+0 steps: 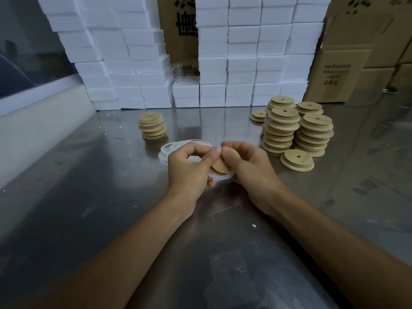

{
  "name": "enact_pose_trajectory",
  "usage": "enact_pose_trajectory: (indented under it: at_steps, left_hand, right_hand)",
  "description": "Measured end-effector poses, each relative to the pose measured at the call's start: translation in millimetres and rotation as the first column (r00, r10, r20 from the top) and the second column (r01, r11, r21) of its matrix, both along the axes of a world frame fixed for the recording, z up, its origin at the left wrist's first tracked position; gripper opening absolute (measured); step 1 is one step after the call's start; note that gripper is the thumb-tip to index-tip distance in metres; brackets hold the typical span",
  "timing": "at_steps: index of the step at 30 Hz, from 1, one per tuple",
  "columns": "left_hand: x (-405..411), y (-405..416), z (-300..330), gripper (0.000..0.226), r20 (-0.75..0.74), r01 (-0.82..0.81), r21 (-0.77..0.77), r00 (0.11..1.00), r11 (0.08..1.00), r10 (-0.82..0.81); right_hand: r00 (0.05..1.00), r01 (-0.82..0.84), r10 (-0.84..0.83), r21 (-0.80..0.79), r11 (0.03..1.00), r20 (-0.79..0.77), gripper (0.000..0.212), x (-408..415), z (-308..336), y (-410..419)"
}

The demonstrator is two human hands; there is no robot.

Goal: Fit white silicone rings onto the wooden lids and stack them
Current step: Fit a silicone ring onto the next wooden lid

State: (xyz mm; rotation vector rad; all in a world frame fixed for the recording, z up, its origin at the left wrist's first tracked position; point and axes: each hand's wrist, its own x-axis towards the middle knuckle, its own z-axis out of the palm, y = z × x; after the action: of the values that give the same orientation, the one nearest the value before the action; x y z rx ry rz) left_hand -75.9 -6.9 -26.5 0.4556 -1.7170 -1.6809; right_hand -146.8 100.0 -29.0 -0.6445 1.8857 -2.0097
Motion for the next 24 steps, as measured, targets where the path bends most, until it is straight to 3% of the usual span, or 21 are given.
enact_pose_trajectory:
  at_steps: [4,8,14,18,24]
  left_hand:
    - [-0.6,-2.0,-1.9,0.013,0.059,-0.059,-0.056,0.996,0.997,0.062]
    - [0.9,-3.1,-2.2,0.015,0.092,0.094,-0.062,0.992,0.994,-0.089]
    - [0.8,-5.6,-4.6,0.011,-0.041,0.025,-0.101,0.999,0.995,-0.029]
    - [0.2,-7.0,-5.7,0.012,-0.068,0.013,-0.165,0.997,0.986,-0.024]
    - [-0.5,-9.5,-4.1,0.016,-0.052,-0.048,-0.231,0.998,0.972,0.037]
  right_hand:
    - [0.979,0.048,-0.05,-0.015,0.999,-0.198,0.015,2.1,-2.4,-1.5]
    - [0.932,0.086,-0.089,-0.024,0.996,-0.352,0.012,3.4,-0.4,-0.4]
    - [0.825,0.188,-0.142,0.028,0.982,-0.548,0.004,1.7,-2.0,2.3]
    - [0.813,0.267,-0.202,0.042,0.963,-0.545,0.01,-3.5,-2.2,5.3]
    - [0.854,0.239,-0.179,0.062,0.969,-0.489,0.009,-2.3,0.2,5.3]
